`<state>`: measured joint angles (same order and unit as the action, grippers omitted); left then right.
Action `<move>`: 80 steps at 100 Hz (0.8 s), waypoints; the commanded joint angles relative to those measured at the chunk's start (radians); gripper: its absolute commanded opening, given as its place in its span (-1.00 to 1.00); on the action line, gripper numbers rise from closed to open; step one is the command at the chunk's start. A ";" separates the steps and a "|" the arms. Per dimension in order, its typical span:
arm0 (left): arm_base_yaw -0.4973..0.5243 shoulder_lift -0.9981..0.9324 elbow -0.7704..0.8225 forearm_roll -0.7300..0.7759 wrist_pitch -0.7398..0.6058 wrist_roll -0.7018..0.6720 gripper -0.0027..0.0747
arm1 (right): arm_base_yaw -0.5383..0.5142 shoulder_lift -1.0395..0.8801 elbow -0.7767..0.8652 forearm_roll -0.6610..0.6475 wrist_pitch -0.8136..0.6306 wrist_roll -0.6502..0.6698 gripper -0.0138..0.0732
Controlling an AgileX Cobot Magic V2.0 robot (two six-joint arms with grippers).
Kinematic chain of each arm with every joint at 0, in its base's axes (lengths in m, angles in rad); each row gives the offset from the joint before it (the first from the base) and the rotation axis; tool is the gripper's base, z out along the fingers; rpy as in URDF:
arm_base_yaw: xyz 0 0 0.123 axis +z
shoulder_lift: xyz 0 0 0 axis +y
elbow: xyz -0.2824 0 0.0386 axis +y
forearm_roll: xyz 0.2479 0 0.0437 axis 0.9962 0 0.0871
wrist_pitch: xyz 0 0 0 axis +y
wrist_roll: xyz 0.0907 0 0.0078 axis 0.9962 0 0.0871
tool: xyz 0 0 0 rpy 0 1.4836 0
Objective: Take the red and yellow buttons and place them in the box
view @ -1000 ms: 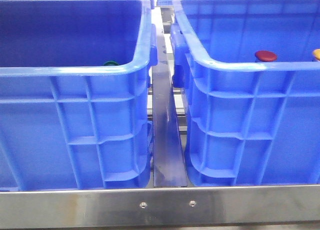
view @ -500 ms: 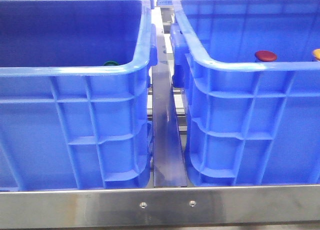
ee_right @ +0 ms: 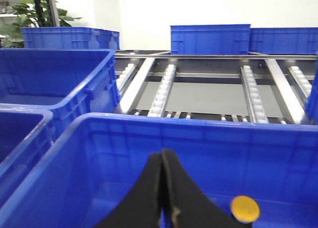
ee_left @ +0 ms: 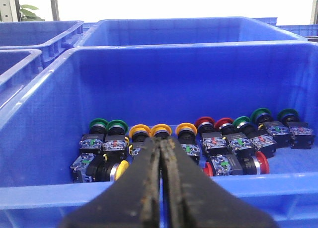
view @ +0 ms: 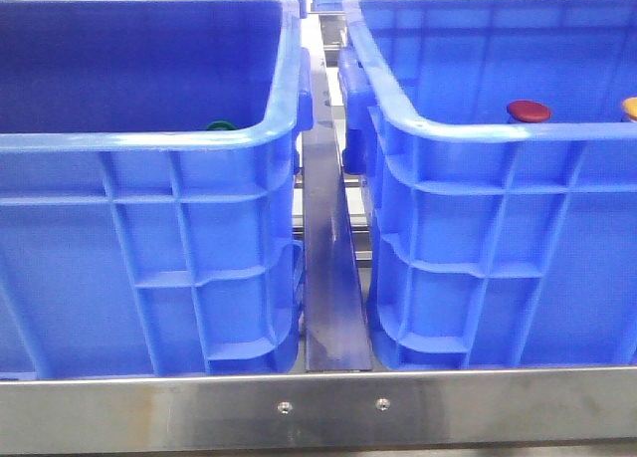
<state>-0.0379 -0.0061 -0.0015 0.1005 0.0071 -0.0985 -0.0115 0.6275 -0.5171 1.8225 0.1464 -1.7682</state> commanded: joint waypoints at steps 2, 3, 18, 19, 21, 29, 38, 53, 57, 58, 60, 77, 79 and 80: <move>-0.008 -0.030 0.020 -0.001 -0.086 -0.005 -0.98 | -0.001 -0.026 -0.027 -0.004 0.064 0.057 -0.84; -0.008 -0.030 0.020 -0.001 -0.086 -0.005 -0.98 | -0.001 -0.028 -0.027 -0.014 0.064 0.066 -0.84; -0.008 -0.030 0.020 -0.001 -0.086 -0.005 -0.98 | -0.001 -0.073 -0.027 -0.345 0.042 0.388 -0.84; -0.008 -0.030 0.020 -0.001 -0.086 -0.005 -0.98 | -0.001 -0.075 -0.027 -0.364 0.042 0.427 -0.84; -0.008 -0.030 0.020 -0.001 -0.086 -0.005 -0.98 | -0.001 -0.080 -0.027 -0.424 0.040 0.487 -0.84; -0.008 -0.030 0.020 -0.001 -0.086 -0.005 -0.98 | -0.001 -0.101 -0.027 -0.670 0.040 0.705 -0.84; -0.008 -0.030 0.020 -0.001 -0.086 -0.005 -0.98 | -0.001 -0.124 -0.027 -0.939 0.053 0.962 -0.84; -0.008 -0.030 0.020 -0.001 -0.086 -0.005 -0.98 | -0.001 -0.174 -0.026 -1.371 0.067 1.403 -0.84; -0.008 -0.030 0.020 -0.001 -0.086 -0.005 -0.98 | -0.001 -0.191 -0.021 -1.478 0.065 1.519 -0.84; -0.008 -0.030 0.020 -0.001 -0.086 -0.005 -0.98 | -0.001 -0.195 -0.019 -1.495 0.063 1.554 -0.84; -0.008 -0.030 0.020 -0.001 -0.086 -0.005 -0.98 | -0.001 -0.206 -0.015 -1.543 0.060 1.588 -0.84; -0.008 -0.030 0.020 -0.001 -0.086 -0.005 -0.98 | -0.001 -0.310 0.068 -1.785 -0.036 1.870 -0.84; -0.008 -0.030 0.020 -0.001 -0.086 -0.005 -0.98 | -0.001 -0.324 0.085 -1.795 -0.057 1.882 -0.84; -0.008 -0.030 0.020 -0.001 -0.086 -0.005 -0.98 | -0.001 -0.329 0.090 -1.798 -0.064 1.885 -0.84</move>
<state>-0.0379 -0.0061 -0.0015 0.1005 0.0071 -0.0985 -0.0115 0.3376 -0.4483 0.1222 0.2274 0.0094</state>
